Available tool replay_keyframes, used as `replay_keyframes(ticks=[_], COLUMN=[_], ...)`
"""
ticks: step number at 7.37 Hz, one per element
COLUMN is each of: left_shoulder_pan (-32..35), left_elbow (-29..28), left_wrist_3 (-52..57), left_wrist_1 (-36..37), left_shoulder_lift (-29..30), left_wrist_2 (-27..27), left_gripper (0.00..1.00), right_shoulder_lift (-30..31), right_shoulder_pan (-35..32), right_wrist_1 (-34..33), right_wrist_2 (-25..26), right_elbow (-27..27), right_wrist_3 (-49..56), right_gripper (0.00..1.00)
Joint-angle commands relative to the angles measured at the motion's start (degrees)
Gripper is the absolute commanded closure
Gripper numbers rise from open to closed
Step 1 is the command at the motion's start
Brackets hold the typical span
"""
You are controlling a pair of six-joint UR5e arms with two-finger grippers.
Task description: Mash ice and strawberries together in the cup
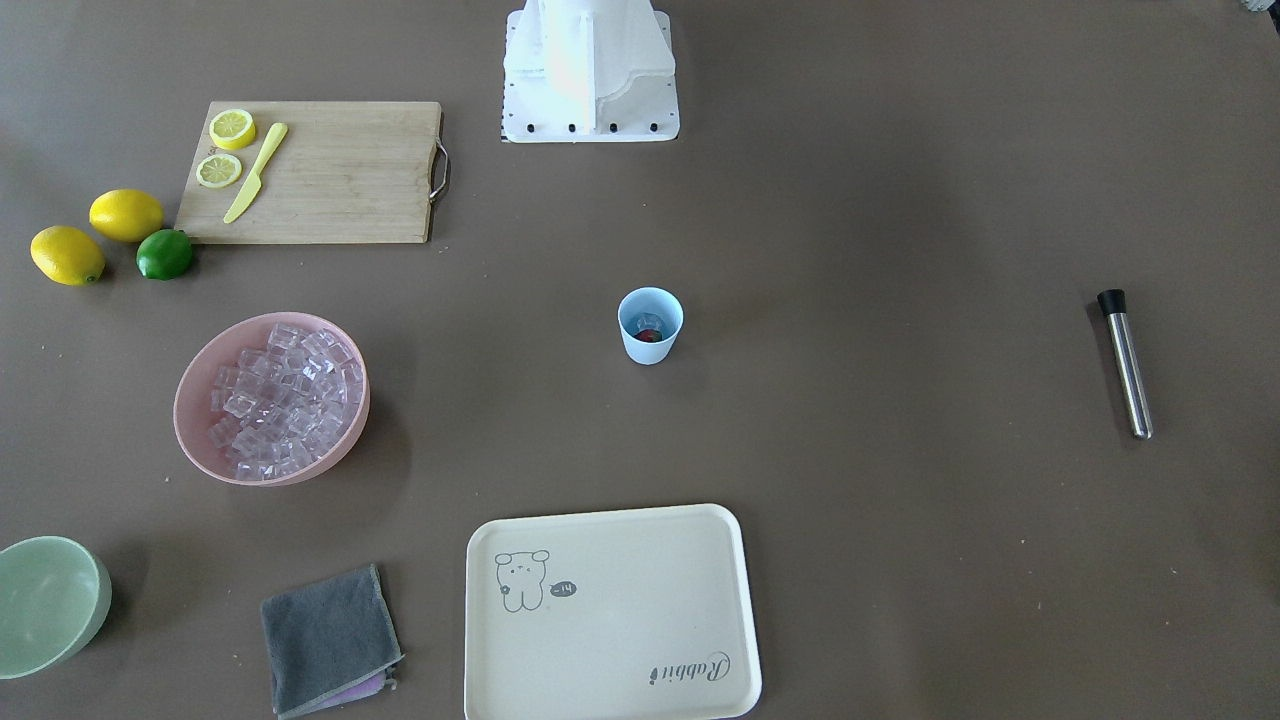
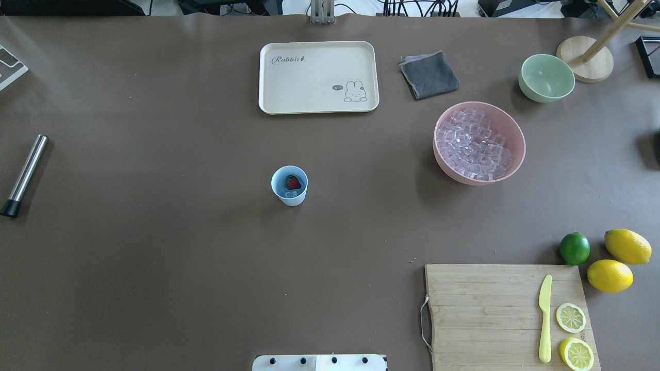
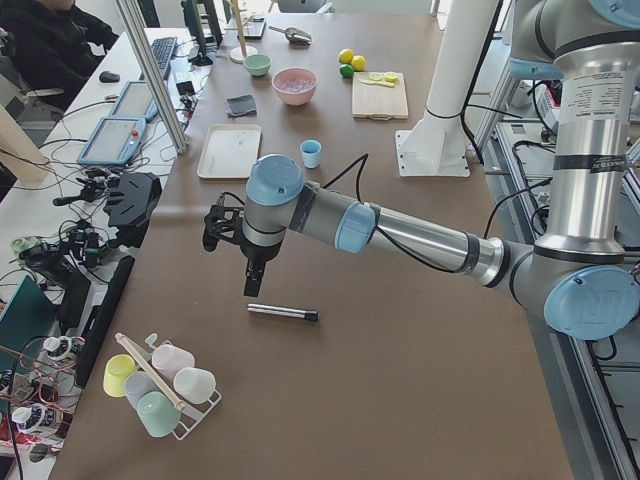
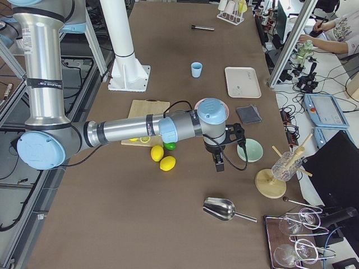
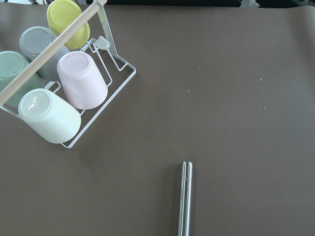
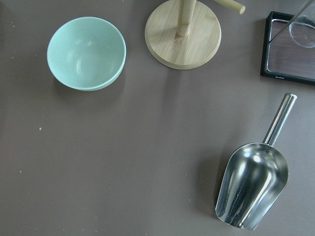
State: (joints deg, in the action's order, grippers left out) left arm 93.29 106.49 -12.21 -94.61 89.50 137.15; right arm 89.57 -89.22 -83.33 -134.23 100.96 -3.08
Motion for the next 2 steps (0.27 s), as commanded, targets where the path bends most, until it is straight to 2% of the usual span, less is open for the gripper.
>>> replay_keyframes(ticks=[1, 2], left_shoulder_pan=[0.0, 0.0], left_elbow=[0.5, 2.0], left_wrist_3=[0.0, -0.3], left_wrist_1=[-0.1, 0.4], left_shoulder_lift=[-0.3, -0.5], left_wrist_2=[0.3, 1.4], left_gripper=[0.02, 0.02], right_shoulder_lift=[2.0, 2.2], right_shoulder_pan=[-0.2, -0.4], right_wrist_1=[0.1, 0.0], right_wrist_2=[-0.1, 0.0], right_elbow=[0.7, 0.3], right_wrist_3=[0.6, 0.6], right_gripper=[0.01, 0.01])
